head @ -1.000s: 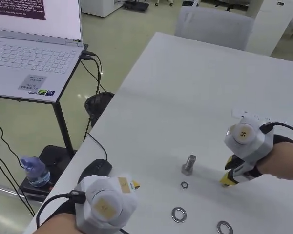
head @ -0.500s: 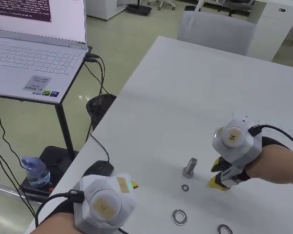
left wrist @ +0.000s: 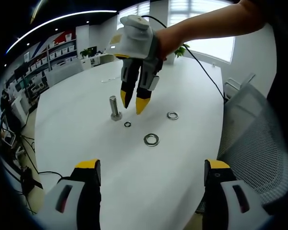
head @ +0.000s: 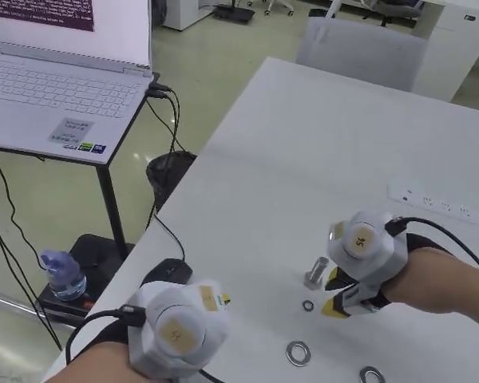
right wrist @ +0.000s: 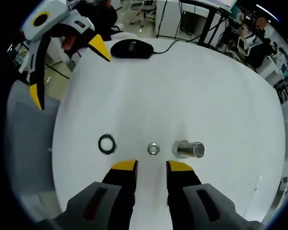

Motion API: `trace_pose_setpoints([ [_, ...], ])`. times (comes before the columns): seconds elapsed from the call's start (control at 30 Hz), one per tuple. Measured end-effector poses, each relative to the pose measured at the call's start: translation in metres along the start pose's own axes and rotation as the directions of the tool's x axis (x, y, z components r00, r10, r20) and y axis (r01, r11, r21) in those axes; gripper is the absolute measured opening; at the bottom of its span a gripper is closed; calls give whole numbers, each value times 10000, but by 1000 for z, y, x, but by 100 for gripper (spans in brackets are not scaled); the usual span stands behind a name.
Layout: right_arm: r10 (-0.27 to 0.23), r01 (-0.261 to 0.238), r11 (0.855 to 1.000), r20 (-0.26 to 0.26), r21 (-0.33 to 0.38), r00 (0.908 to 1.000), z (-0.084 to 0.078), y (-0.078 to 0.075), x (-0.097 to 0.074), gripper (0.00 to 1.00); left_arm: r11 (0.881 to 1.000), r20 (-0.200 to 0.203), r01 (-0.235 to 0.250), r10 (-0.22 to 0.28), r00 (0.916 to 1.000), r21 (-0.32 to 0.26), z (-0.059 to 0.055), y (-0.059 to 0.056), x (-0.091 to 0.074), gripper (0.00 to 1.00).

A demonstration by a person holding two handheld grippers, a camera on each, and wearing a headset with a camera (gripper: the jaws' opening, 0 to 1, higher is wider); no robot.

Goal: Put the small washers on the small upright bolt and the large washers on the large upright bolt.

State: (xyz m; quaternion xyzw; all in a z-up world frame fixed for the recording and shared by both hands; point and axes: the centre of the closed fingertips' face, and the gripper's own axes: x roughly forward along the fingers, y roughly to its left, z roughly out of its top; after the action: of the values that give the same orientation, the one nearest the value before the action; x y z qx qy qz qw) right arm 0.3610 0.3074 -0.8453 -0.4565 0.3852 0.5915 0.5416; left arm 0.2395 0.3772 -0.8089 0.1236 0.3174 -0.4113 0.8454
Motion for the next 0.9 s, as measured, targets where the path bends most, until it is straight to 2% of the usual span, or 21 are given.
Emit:
trace_pose_setpoints([
  [0.3, 11, -15, 9997, -127, -259, 9999, 1, -1, 12, 26, 9998, 27, 211, -211, 9998, -64, 2, -9, 6, 95],
  [0.5, 21, -24, 9999, -190, -167, 9998, -1, -2, 24, 26, 9996, 113, 271, -270, 9996, -116, 5, -11, 9, 98],
  [0.9, 44, -47, 9998, -199, -172, 9998, -1, -4, 34, 24, 9996, 186, 210, -207, 9996, -163, 5, -8, 9, 94],
])
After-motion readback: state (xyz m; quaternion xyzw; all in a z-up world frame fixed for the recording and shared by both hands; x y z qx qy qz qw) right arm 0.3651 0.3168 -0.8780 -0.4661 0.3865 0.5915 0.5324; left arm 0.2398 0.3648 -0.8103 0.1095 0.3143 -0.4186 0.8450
